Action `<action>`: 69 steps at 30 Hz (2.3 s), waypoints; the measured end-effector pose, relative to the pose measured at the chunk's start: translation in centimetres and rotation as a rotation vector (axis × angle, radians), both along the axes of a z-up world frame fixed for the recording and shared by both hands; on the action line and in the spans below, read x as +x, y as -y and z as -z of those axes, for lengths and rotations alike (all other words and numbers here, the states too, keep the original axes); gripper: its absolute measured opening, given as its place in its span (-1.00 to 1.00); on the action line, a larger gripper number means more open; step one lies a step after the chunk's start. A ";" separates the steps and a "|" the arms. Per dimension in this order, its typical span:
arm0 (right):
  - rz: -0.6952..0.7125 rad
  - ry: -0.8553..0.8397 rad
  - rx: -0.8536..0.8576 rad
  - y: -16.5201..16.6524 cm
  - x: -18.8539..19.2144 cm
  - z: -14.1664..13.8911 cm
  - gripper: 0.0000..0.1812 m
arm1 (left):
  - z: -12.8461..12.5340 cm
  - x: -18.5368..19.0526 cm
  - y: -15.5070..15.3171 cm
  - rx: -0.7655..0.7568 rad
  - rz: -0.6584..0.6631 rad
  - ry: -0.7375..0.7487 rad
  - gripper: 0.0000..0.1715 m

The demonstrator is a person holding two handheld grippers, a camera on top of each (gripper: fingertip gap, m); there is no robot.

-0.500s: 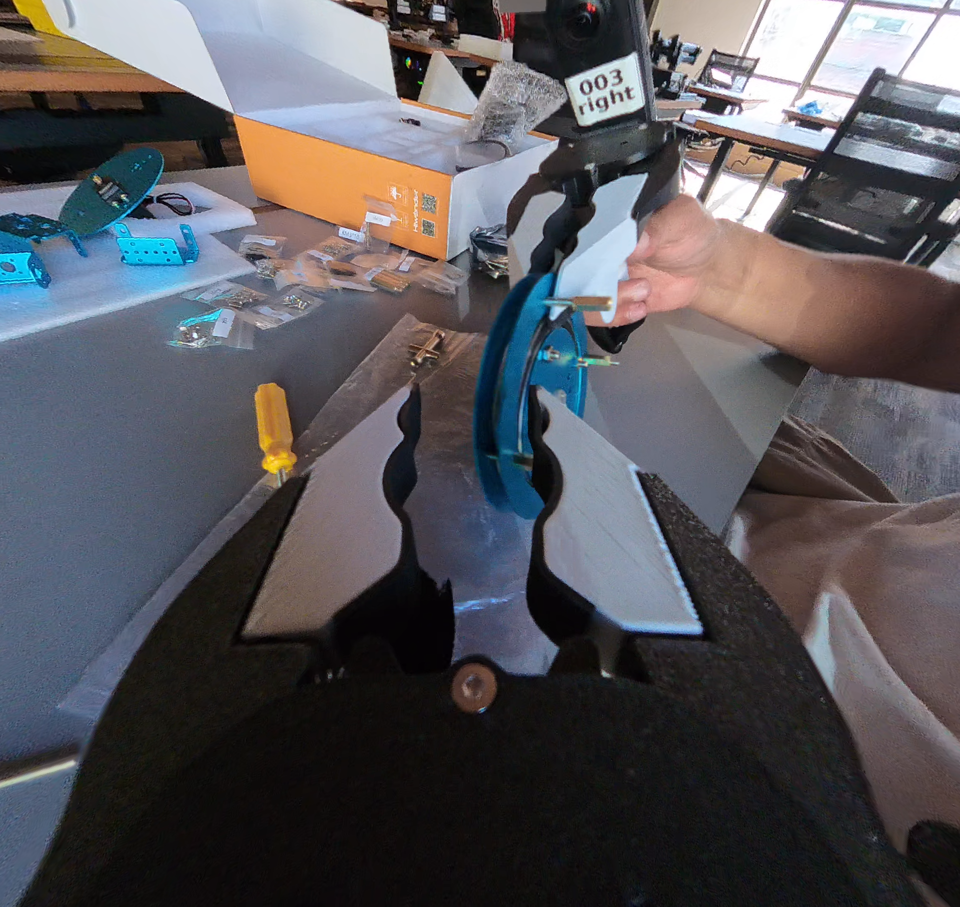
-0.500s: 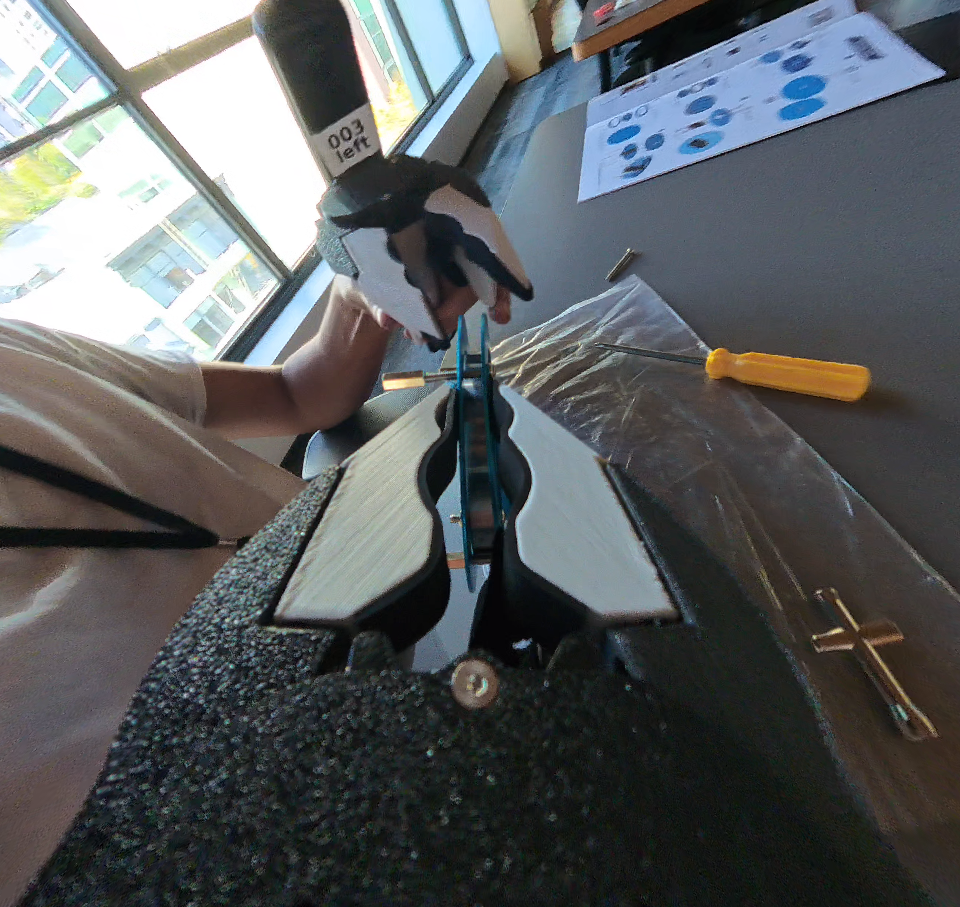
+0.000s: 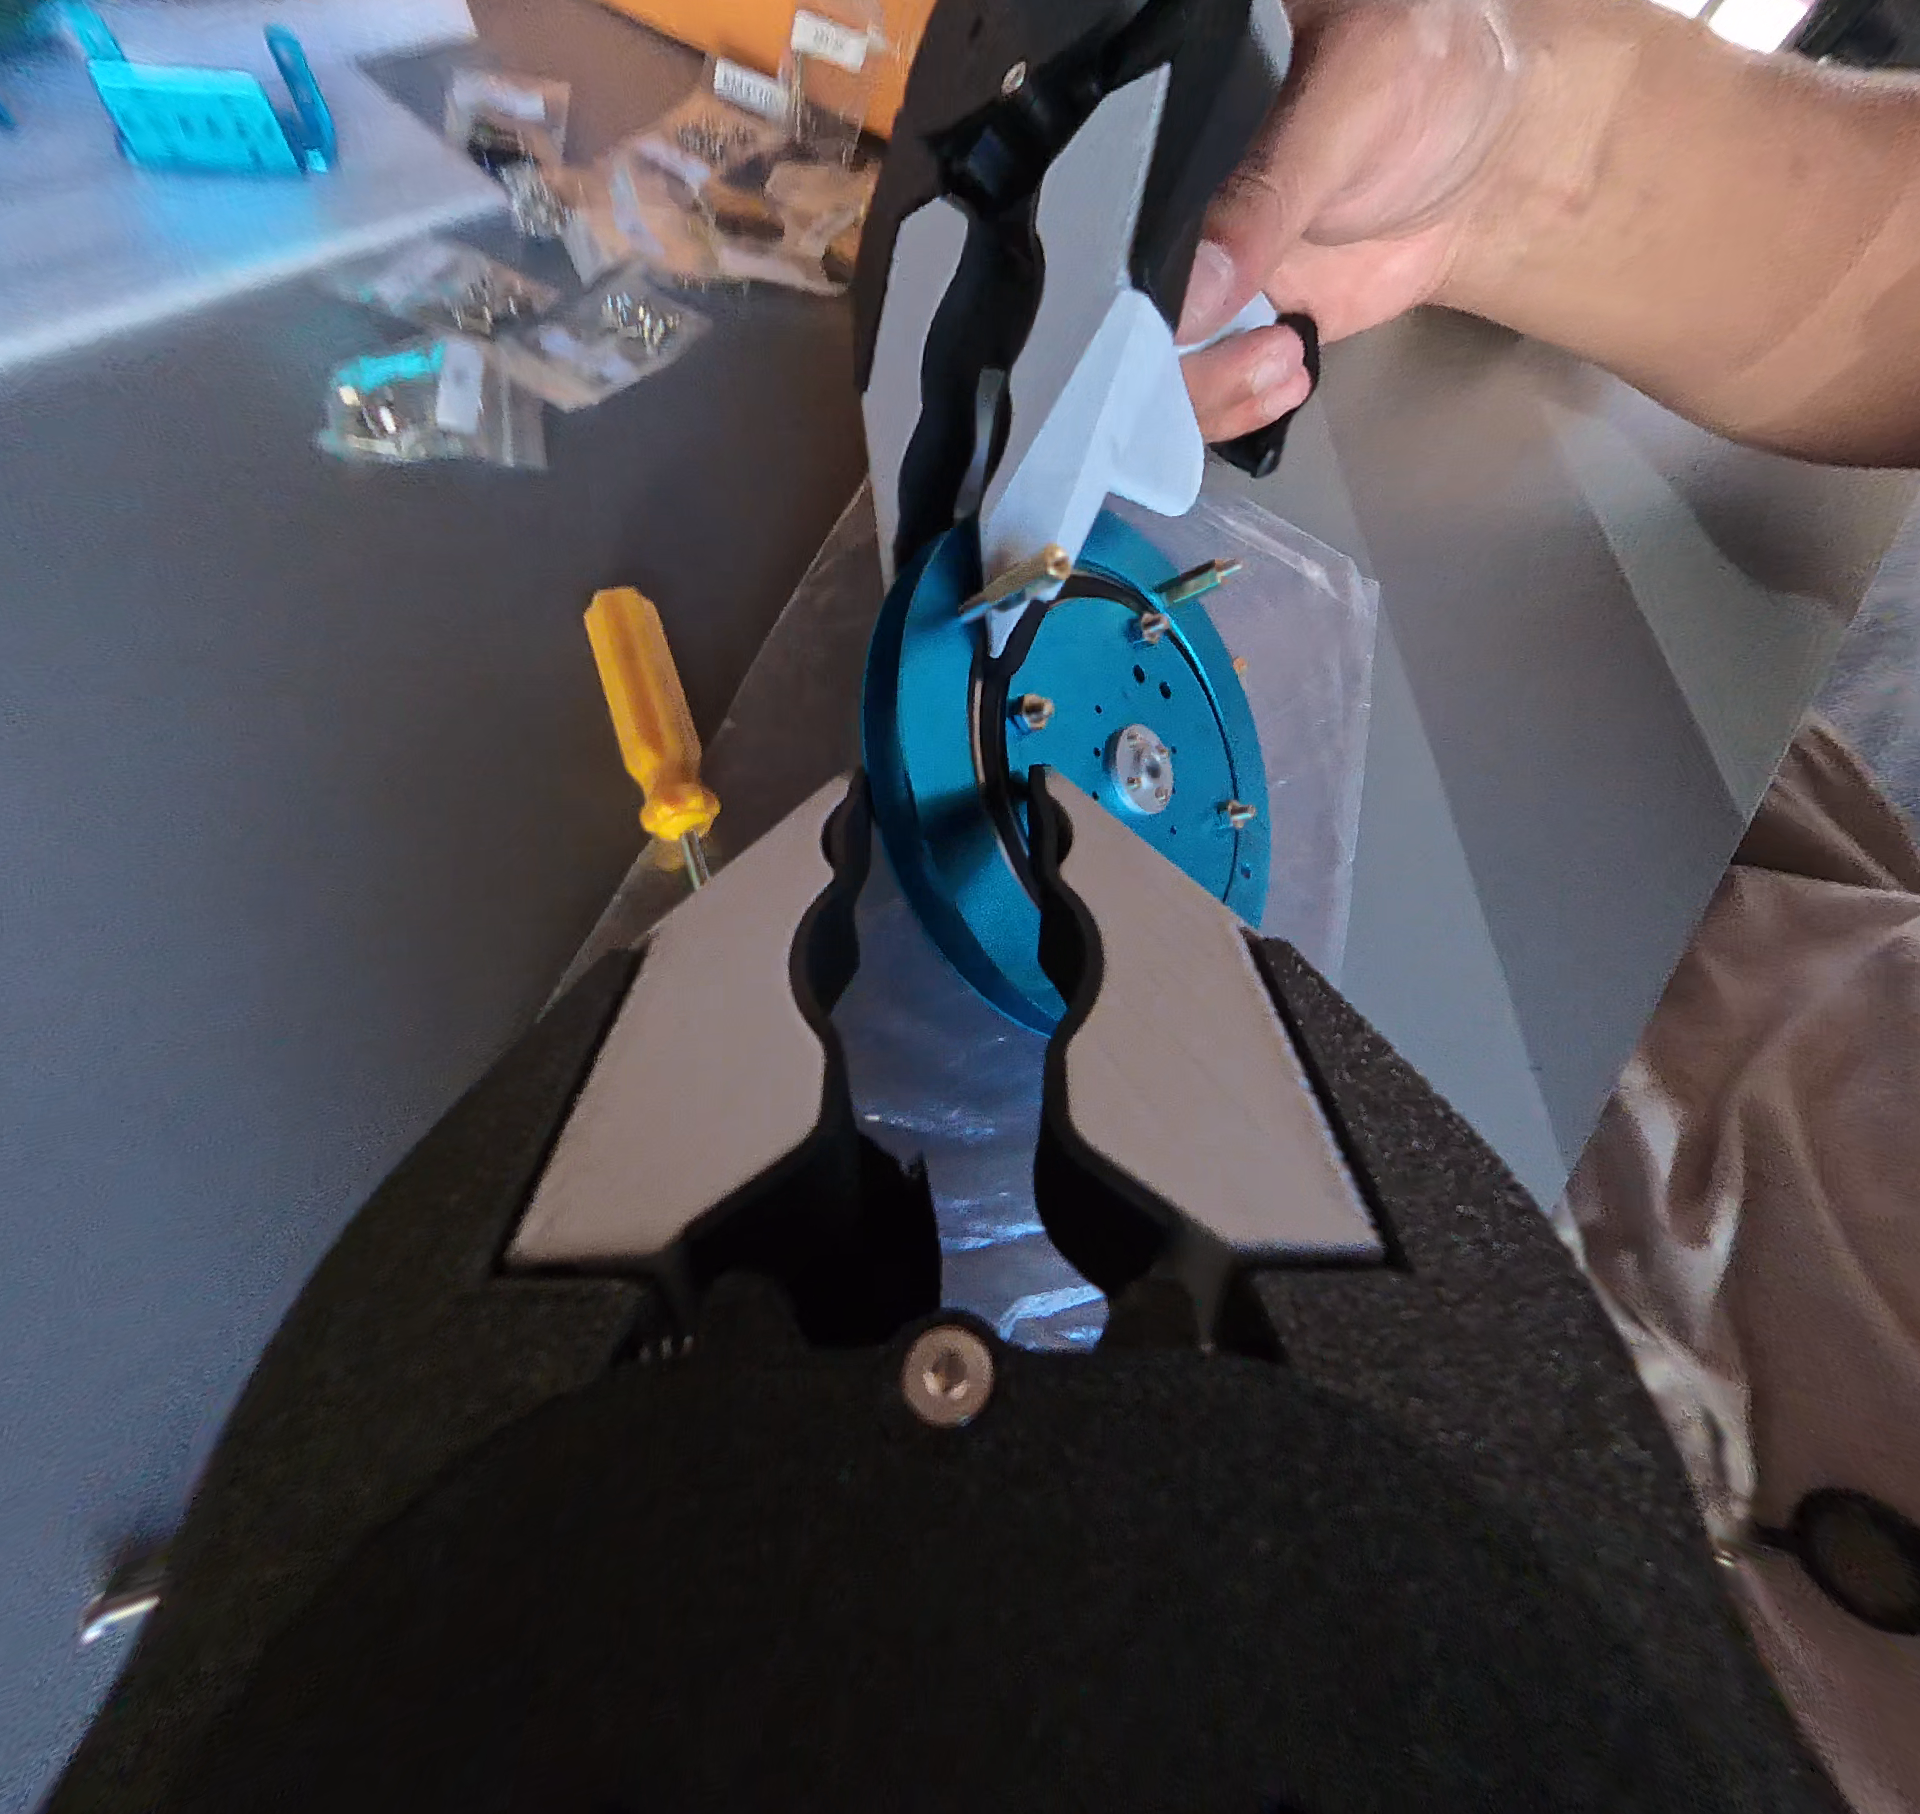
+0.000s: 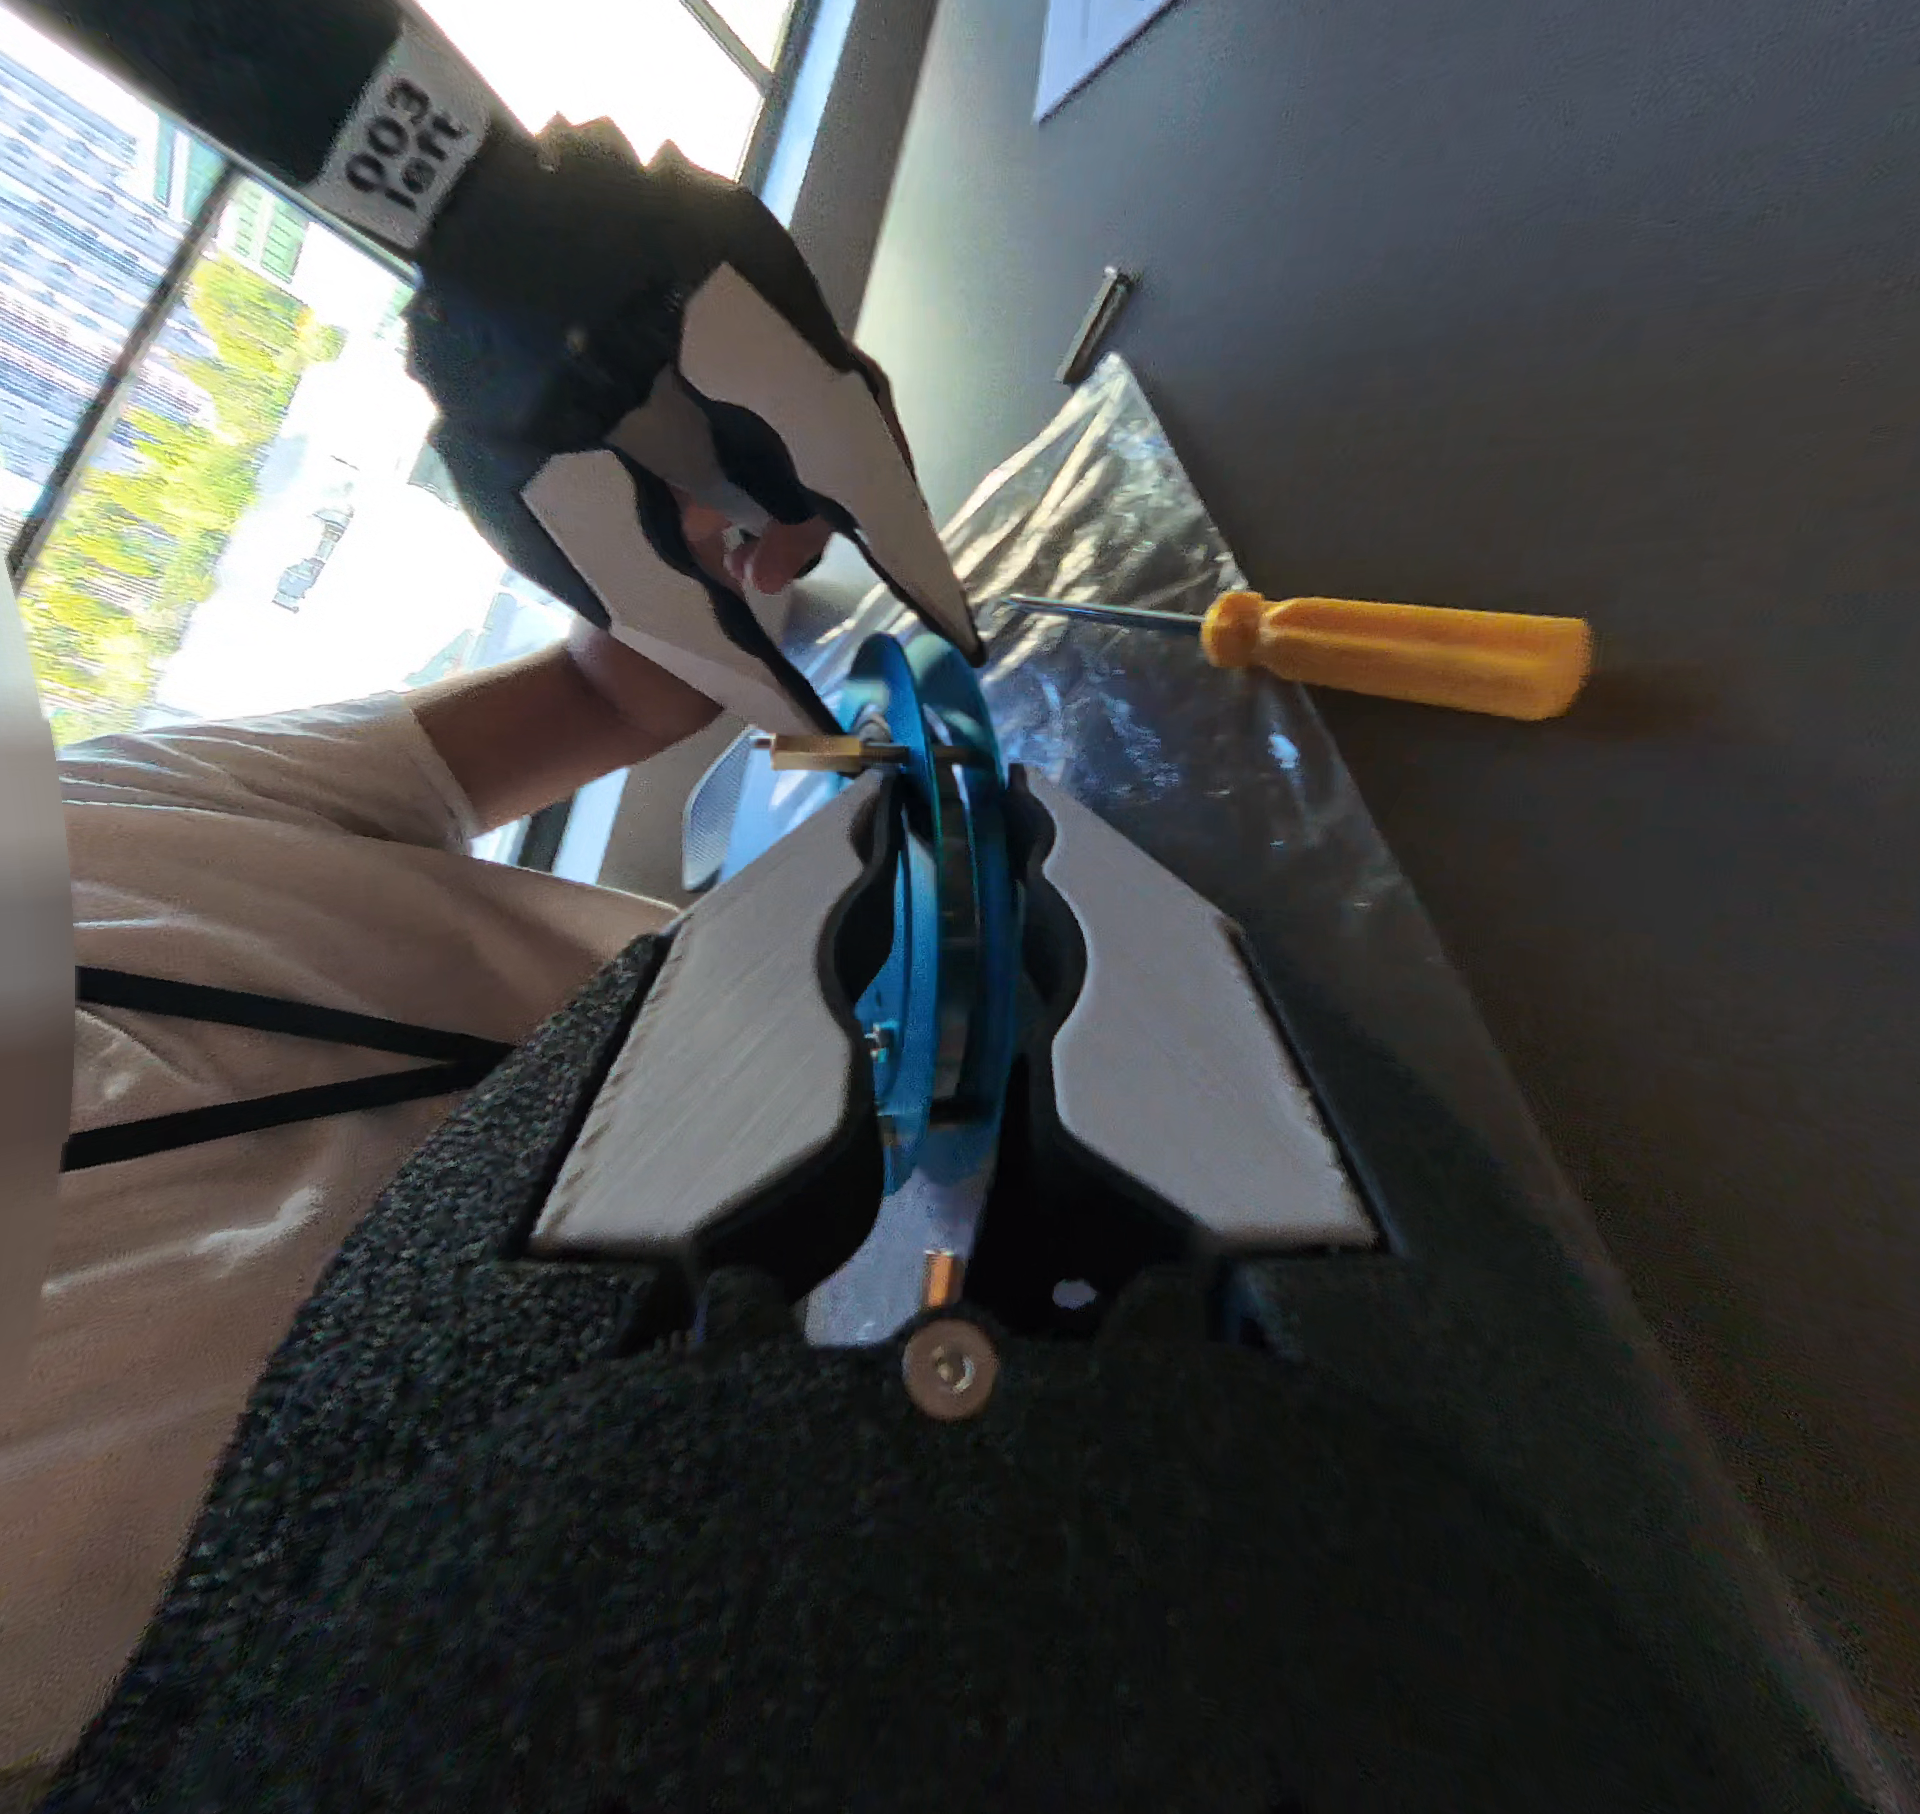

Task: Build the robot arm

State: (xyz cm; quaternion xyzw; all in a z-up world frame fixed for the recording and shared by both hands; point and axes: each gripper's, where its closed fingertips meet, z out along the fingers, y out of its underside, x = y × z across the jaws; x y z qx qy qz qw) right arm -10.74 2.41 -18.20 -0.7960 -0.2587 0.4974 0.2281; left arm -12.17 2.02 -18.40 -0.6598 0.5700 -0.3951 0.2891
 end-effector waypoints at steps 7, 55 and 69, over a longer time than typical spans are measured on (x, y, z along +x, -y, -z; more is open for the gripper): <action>-0.043 0.102 0.058 -1.4 0.9 2.2 -0.74 | 1.8 0.2 -0.8 -0.189 0.059 -0.037 -0.65; -0.262 0.333 0.460 -1.0 -0.8 2.6 -0.77 | 2.6 2.2 -2.1 0.061 0.434 -0.046 -0.72; -0.257 0.305 0.477 -1.0 -1.1 2.2 -0.74 | 2.7 1.7 -2.8 0.047 0.427 -0.047 -0.66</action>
